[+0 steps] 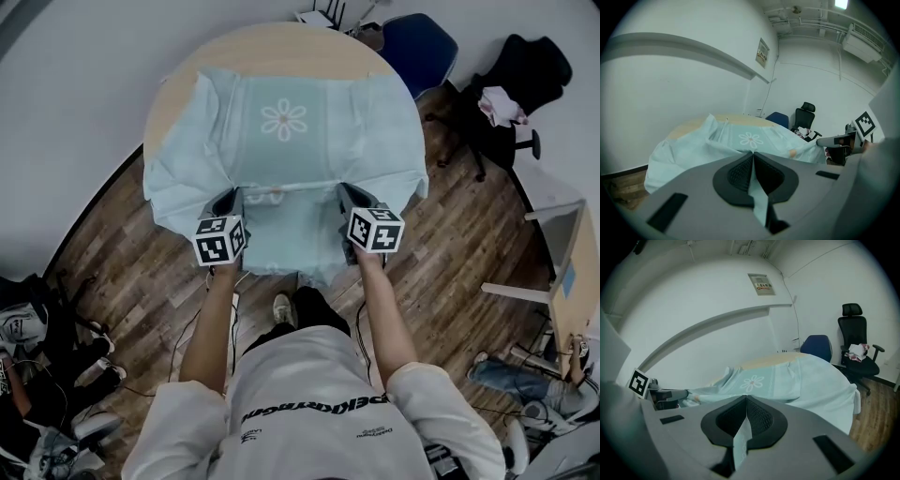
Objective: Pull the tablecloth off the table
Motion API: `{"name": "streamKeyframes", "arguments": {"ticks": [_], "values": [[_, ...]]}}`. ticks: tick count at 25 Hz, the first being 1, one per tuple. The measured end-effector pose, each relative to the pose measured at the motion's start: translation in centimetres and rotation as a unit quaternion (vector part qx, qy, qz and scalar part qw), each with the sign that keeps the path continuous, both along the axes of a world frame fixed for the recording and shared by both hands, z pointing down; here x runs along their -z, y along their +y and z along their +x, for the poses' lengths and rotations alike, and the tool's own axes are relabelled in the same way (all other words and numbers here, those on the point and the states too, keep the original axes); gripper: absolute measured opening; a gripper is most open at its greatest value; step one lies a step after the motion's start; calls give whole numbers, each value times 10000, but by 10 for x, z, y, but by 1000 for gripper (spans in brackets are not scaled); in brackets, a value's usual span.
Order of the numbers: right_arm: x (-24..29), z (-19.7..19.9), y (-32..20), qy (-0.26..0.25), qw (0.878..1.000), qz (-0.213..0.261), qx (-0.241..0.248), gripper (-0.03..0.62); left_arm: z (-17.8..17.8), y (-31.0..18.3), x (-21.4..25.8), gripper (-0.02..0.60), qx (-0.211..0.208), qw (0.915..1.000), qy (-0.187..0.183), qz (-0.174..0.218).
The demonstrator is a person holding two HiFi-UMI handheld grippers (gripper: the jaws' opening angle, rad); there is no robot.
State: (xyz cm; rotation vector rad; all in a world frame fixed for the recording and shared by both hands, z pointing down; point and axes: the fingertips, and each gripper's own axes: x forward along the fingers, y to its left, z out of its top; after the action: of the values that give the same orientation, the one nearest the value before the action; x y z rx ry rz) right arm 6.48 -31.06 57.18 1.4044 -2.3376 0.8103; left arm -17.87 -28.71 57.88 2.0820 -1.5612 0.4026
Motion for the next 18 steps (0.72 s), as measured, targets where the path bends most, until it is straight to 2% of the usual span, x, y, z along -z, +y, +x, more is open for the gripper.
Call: {"name": "streamKeyframes", "arguments": {"ticks": [18], "values": [[68, 5, 106, -95, 9972, 597, -446, 32, 3, 102, 74, 15, -113, 9975, 40, 700]]}}
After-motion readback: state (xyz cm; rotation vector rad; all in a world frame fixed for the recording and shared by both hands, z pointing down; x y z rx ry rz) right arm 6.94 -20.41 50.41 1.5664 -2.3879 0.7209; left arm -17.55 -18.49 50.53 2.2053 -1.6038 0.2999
